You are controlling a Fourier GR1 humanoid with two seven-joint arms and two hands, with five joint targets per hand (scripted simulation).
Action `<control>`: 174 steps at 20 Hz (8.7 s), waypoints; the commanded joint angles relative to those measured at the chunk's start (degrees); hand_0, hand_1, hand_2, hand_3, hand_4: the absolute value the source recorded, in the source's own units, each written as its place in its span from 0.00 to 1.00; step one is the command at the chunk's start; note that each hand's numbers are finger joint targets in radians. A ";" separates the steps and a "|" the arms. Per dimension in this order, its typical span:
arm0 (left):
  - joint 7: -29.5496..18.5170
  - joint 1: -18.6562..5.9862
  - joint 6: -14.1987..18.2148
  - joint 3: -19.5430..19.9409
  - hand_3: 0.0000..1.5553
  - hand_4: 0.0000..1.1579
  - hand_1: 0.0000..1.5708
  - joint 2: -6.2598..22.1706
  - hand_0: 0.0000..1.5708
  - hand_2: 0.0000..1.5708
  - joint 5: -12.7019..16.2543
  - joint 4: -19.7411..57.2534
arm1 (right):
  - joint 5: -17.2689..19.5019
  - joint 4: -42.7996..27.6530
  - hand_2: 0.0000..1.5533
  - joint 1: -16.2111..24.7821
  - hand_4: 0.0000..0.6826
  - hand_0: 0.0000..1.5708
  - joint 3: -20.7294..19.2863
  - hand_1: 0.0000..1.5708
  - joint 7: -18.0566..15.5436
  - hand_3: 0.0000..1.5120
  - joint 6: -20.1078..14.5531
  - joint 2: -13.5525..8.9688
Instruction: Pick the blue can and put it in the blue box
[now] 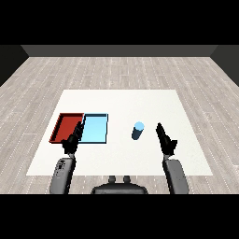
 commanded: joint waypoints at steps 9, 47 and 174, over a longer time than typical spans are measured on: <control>-15.89 -2.75 -2.20 3.84 0.00 0.00 0.00 -2.81 0.00 0.00 4.98 -2.66 | -11.16 5.51 0.00 -10.73 0.00 0.00 -7.91 0.00 -9.05 0.00 9.80 -1.27; -23.74 -0.59 -6.11 5.18 0.00 0.00 0.00 -3.22 0.00 0.00 6.64 -0.15 | -14.60 30.73 0.00 -23.19 0.00 0.00 -8.93 0.00 -17.02 0.00 9.26 4.95; -15.44 -20.82 18.62 -29.67 0.00 0.00 0.00 -6.32 0.00 0.00 20.69 23.02 | -0.47 12.74 0.94 -29.24 0.90 0.93 23.28 0.93 -4.45 0.92 -25.46 6.15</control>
